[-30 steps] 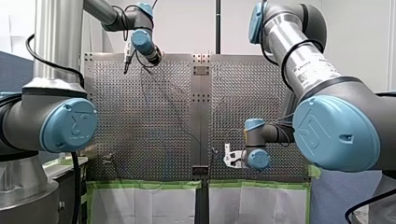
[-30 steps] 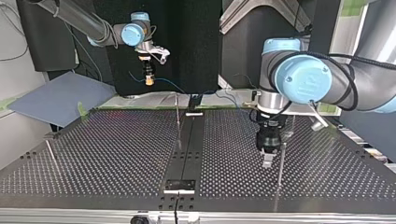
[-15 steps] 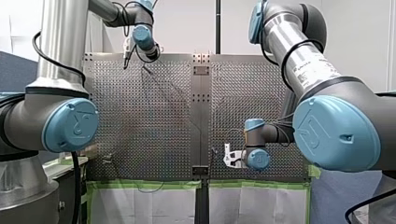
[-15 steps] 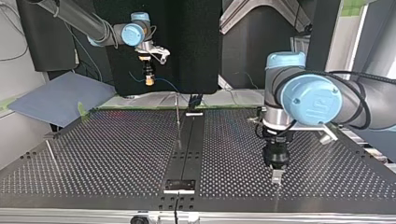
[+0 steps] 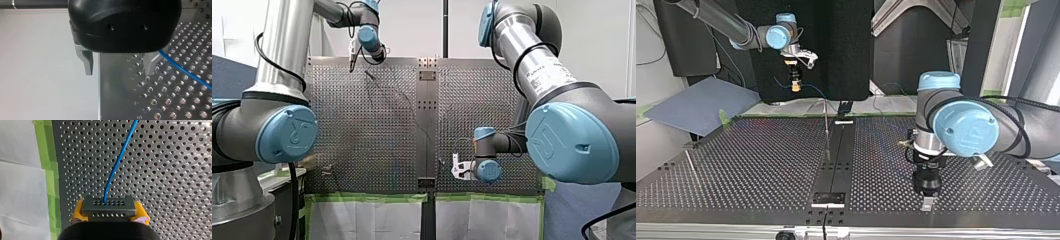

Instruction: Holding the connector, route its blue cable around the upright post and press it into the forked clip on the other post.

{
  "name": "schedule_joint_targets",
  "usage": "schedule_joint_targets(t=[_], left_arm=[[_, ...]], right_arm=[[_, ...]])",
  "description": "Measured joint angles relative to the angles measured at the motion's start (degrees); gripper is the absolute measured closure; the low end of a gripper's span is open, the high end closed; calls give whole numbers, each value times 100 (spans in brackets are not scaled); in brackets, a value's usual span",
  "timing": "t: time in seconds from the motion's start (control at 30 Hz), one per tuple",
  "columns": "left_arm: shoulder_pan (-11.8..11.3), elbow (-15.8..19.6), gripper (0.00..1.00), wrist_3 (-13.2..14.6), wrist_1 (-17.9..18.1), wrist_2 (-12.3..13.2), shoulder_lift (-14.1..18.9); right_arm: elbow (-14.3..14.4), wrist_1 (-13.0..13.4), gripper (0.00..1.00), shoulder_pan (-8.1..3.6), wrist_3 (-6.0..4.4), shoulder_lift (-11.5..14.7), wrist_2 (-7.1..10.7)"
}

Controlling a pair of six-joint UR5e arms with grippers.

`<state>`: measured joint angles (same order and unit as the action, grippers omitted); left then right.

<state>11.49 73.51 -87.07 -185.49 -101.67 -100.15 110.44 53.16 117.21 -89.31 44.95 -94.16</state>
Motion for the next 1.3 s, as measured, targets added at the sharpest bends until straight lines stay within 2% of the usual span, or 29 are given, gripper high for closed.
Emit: schedule_joint_targets(t=[0.23, 0.6, 0.97, 1.07, 1.3], left_arm=[[24, -6, 0, -115, -77, 7, -161], [85, 177, 0, -188, -110, -18, -504], [194, 258, 0, -170, -111, -108, -562], [267, 362, 0, -70, -133, -148, -626], [579, 602, 0, 132, -23, -440, -866]], right_arm=[[0, -9, 100, -1, 6, 0, 2], [0, -33, 100, -1, 9, 1, 3], [0, -48, 100, -1, 17, 1, 3], [0, -44, 100, -1, 15, 1, 3], [0, -55, 100, -1, 16, 1, 2]])
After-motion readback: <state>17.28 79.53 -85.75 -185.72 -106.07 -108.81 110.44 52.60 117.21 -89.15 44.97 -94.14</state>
